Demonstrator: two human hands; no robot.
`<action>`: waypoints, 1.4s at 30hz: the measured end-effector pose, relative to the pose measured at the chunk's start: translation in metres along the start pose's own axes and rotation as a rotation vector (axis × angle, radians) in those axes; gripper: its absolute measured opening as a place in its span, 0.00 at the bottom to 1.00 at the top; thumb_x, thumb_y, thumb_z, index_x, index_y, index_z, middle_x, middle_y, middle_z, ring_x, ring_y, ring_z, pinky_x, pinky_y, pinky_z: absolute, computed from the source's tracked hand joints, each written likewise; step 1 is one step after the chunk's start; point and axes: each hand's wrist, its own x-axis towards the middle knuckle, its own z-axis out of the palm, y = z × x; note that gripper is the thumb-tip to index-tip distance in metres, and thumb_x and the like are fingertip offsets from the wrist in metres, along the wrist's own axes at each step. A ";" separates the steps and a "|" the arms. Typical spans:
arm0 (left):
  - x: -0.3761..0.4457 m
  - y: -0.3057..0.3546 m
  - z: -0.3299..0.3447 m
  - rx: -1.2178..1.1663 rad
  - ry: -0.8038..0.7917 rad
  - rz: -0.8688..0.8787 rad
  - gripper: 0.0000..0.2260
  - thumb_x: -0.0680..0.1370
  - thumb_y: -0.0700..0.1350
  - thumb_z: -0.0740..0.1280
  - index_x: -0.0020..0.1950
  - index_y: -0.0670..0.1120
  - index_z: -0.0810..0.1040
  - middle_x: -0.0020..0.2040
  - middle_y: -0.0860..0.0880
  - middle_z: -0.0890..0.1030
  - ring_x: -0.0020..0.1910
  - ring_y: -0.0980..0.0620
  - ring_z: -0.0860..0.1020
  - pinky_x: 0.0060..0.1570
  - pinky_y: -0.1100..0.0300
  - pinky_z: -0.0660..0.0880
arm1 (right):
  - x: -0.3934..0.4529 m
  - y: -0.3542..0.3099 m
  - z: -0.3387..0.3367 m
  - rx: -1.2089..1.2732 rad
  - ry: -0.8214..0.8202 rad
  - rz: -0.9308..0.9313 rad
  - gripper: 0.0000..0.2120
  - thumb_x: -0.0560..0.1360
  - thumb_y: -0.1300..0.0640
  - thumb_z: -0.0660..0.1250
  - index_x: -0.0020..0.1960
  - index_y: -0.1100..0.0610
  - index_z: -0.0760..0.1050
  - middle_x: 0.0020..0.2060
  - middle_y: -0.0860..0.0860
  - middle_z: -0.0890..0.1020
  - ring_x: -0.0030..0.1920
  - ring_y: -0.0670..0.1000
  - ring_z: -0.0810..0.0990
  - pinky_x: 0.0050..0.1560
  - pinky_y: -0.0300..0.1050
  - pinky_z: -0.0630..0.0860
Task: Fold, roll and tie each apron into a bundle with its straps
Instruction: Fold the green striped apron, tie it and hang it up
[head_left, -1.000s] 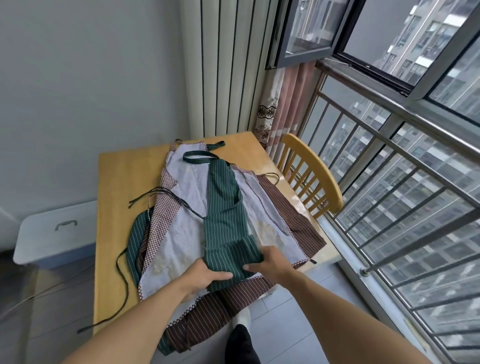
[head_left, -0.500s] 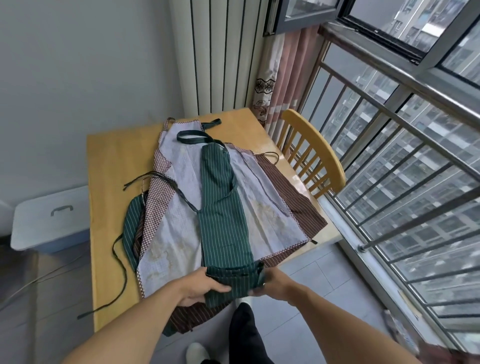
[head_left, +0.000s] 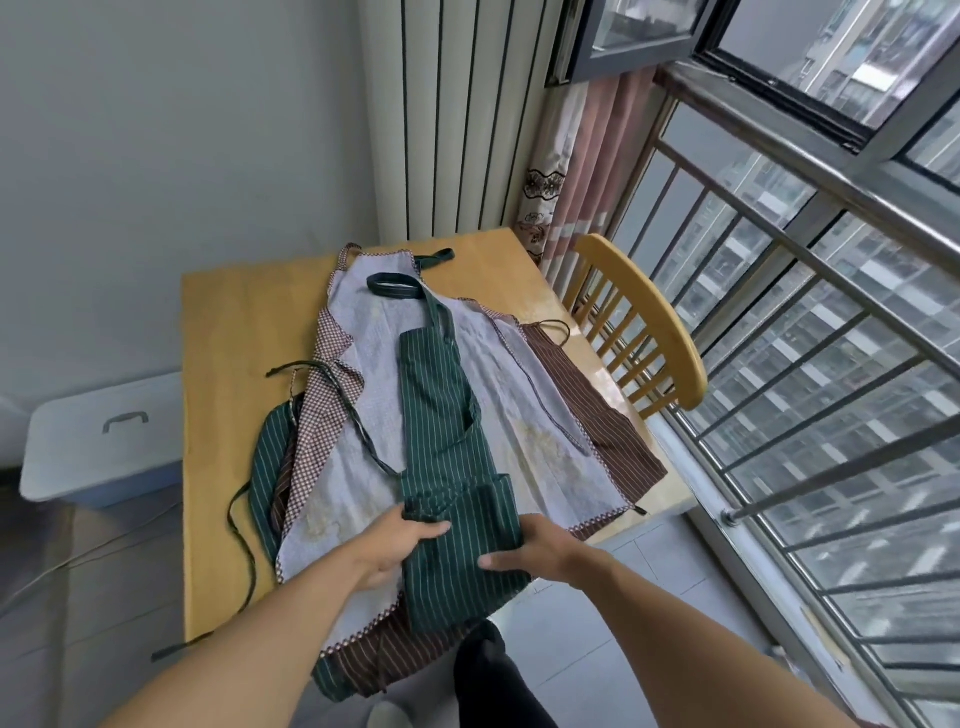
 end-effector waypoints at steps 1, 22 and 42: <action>0.004 0.009 -0.003 -0.027 0.040 0.045 0.21 0.73 0.48 0.77 0.65 0.50 0.78 0.62 0.51 0.83 0.65 0.48 0.79 0.74 0.45 0.68 | 0.008 0.000 -0.004 0.017 -0.023 0.001 0.35 0.63 0.33 0.80 0.61 0.55 0.80 0.55 0.49 0.86 0.56 0.51 0.84 0.62 0.52 0.80; 0.172 0.186 -0.075 -0.038 0.536 0.155 0.13 0.78 0.48 0.74 0.60 0.45 0.81 0.50 0.50 0.86 0.47 0.51 0.84 0.43 0.59 0.81 | 0.163 -0.087 -0.125 0.203 0.202 -0.072 0.20 0.82 0.53 0.68 0.69 0.62 0.72 0.57 0.49 0.78 0.60 0.55 0.80 0.44 0.33 0.71; 0.231 0.175 -0.089 0.331 1.107 0.224 0.21 0.80 0.52 0.70 0.69 0.44 0.72 0.66 0.46 0.77 0.62 0.47 0.76 0.58 0.54 0.74 | 0.213 -0.062 -0.112 -0.089 0.525 -0.271 0.26 0.81 0.52 0.68 0.75 0.48 0.63 0.68 0.46 0.70 0.68 0.47 0.70 0.69 0.46 0.72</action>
